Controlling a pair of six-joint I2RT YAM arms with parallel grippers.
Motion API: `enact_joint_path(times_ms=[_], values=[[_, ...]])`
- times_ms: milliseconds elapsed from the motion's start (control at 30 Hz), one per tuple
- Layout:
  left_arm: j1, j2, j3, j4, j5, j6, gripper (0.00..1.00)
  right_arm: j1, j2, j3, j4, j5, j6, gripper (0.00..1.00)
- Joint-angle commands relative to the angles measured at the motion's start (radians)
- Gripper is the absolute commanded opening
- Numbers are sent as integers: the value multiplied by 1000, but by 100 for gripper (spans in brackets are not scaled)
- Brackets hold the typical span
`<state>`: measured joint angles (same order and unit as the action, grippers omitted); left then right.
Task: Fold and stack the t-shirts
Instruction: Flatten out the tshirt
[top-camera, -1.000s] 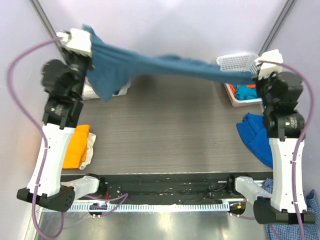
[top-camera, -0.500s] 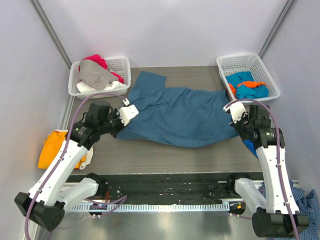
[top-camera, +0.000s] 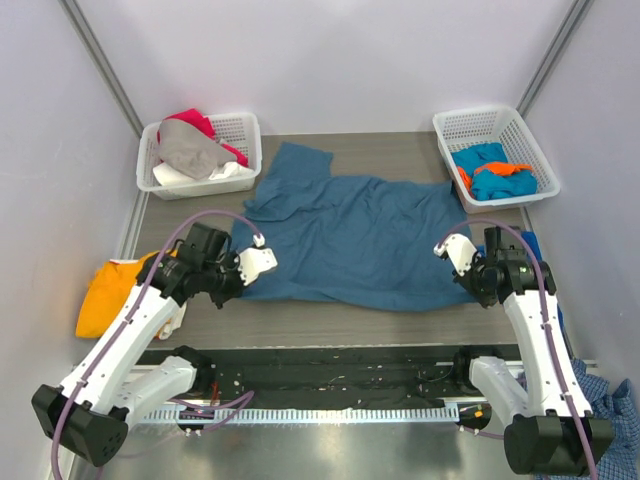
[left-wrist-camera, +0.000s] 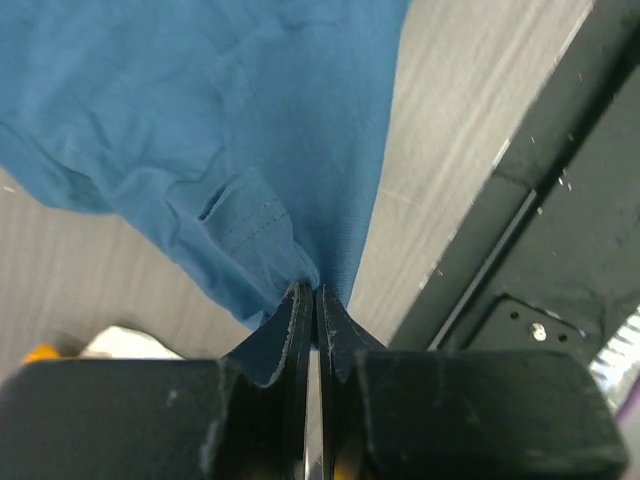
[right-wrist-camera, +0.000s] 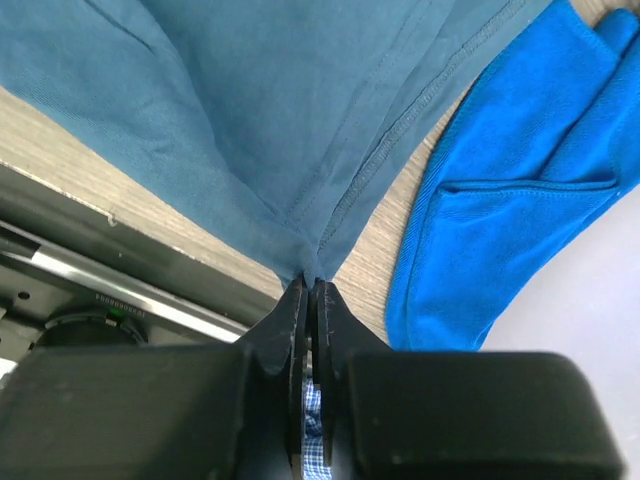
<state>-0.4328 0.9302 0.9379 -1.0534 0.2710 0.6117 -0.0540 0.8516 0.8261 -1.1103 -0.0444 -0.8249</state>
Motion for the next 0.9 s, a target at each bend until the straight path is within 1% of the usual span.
enact_joint_path(times_ms=[0, 67, 100, 167, 200, 233, 267, 300, 367, 400, 467, 500, 533, 567, 633, 733, 767, 800, 867], values=[[-6, -11, -22, -91, -10, 20, 10, -3, -31, -2, -52, 11, -43, 14], [-6, -16, -48, -117, -16, 23, 15, -3, -43, -19, -88, 3, -49, 16], [-9, -16, -59, -125, -19, 28, 17, -3, -48, -28, -97, 0, -52, 22], [-11, -22, -86, -145, -36, 30, 21, -3, -62, -59, -114, 6, -62, 27], [-9, -24, -94, -154, -41, 31, 23, -3, -65, -70, -123, 11, -66, 32], [-11, -21, -100, -174, -42, 31, 30, -3, -69, -79, -128, 14, -72, 35], [-12, -16, -112, -183, -44, 33, 32, -3, -69, -94, -131, 24, -75, 38], [-12, -14, -117, -187, -49, 31, 32, -3, -74, -96, -129, 29, -74, 41], [-12, -13, -128, -188, -72, 36, 33, -3, -77, -82, -137, 23, -86, 43], [-11, -16, -128, -186, -78, 40, 33, -3, -77, -76, -129, 20, -88, 46], [-12, -24, -113, -148, -81, 34, 34, -3, -69, -55, -108, 17, -79, 50], [-12, -27, -107, -129, -75, 33, 37, -3, -63, -47, -79, 6, -69, 53], [-12, -30, -94, -81, -69, 23, 51, -3, -46, -38, -63, 2, -59, 55], [-12, -34, -88, -53, -53, 5, 56, -3, -40, -24, -47, -6, -30, 59], [-12, -30, -76, 40, -29, -16, 63, -3, -19, -9, 13, -20, 4, 60], [-12, 18, -64, 156, 25, -65, 73, -3, 9, -4, 101, -15, 75, 63], [-12, 38, -57, 173, 46, -82, 75, -3, 17, -4, 121, -9, 90, 64], [-12, 100, -47, 179, 89, -86, 78, -3, 24, -2, 142, -8, 107, 65], [-12, 168, -10, 168, 137, -87, 80, -3, 46, 1, 150, -2, 113, 65]])
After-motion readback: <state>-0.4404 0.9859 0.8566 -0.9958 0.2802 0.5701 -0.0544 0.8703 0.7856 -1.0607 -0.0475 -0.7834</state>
